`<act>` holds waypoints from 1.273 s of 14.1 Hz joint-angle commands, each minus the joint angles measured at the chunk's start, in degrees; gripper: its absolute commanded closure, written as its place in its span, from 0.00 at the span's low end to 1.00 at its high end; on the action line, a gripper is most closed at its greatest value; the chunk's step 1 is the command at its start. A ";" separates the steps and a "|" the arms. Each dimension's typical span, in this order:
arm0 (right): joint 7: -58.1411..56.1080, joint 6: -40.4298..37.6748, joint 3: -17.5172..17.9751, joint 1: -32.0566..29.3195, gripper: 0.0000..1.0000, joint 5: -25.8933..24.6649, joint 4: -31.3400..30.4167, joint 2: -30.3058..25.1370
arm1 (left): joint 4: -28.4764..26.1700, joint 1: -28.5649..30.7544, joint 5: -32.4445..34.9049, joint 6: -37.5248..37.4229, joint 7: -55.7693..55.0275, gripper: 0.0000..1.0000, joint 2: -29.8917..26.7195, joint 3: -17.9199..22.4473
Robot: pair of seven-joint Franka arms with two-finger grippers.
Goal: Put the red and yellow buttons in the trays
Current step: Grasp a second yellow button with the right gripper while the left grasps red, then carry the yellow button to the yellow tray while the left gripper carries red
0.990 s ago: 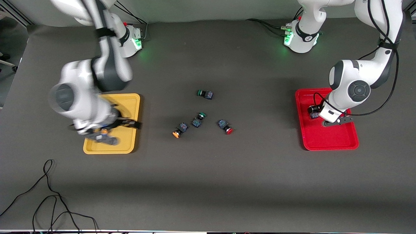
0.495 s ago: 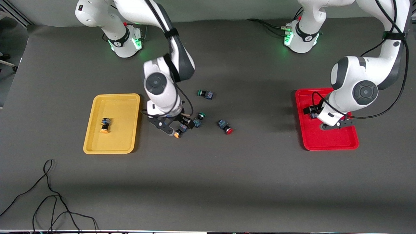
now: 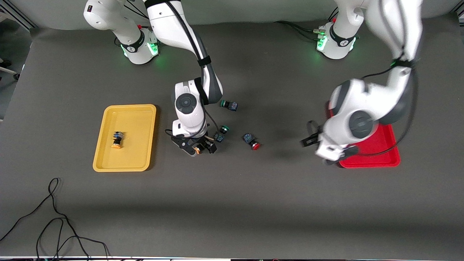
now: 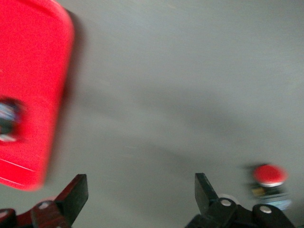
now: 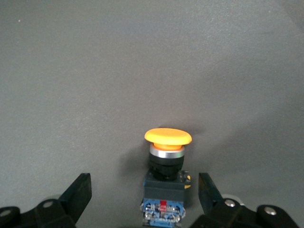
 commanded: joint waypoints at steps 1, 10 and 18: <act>-0.06 0.94 1.01 -0.59 0.00 1.56 0.18 0.04 | 10.89 -6.09 -1.03 -2.23 -17.00 0.00 9.86 -1.15; -6.20 2.17 1.37 -0.76 0.62 1.74 -0.52 -0.04 | 13.80 -13.22 -1.20 10.07 -28.22 0.04 17.79 -1.25; -22.34 -29.86 -13.72 -0.33 0.65 -0.62 6.14 -11.02 | 11.69 -15.60 -1.21 16.50 -28.92 0.74 19.81 -1.25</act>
